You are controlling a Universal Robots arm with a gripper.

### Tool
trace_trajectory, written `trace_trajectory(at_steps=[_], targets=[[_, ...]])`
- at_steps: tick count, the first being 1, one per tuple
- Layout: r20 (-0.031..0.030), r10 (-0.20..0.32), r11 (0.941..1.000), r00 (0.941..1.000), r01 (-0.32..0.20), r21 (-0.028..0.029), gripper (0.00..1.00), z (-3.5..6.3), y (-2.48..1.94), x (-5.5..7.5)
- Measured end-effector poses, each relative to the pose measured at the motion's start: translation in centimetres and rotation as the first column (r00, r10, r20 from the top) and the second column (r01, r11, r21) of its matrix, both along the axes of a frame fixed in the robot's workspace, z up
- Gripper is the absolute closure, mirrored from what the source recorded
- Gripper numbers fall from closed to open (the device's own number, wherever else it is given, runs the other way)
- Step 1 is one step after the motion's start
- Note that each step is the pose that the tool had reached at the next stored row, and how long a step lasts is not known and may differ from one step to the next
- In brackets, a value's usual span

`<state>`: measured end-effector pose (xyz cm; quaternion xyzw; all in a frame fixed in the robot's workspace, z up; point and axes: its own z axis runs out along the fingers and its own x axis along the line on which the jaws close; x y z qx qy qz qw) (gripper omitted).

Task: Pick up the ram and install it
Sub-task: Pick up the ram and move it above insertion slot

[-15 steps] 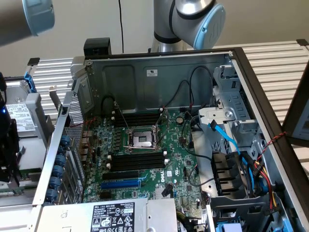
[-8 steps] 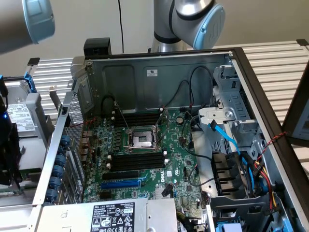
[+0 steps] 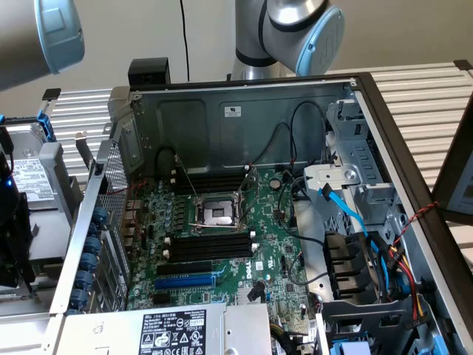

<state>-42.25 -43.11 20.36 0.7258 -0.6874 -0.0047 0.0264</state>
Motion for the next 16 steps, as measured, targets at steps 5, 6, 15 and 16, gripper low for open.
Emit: trace_trajectory(at_steps=[5,6,15,16], targets=[[0.0,0.0,1.0,1.0,0.0,-0.0001,0.75,-0.2,0.0,-0.12],[0.0002,0.0,1.0,1.0,0.0,0.0001,0.75,-0.25,0.0,-0.14],[-0.0001,0.0,1.0,1.0,0.0,-0.0001,0.75,-0.34,0.0,-0.16],[0.0,0.0,1.0,1.0,0.0,-0.0001,0.77,-0.35,0.0,-0.16]])
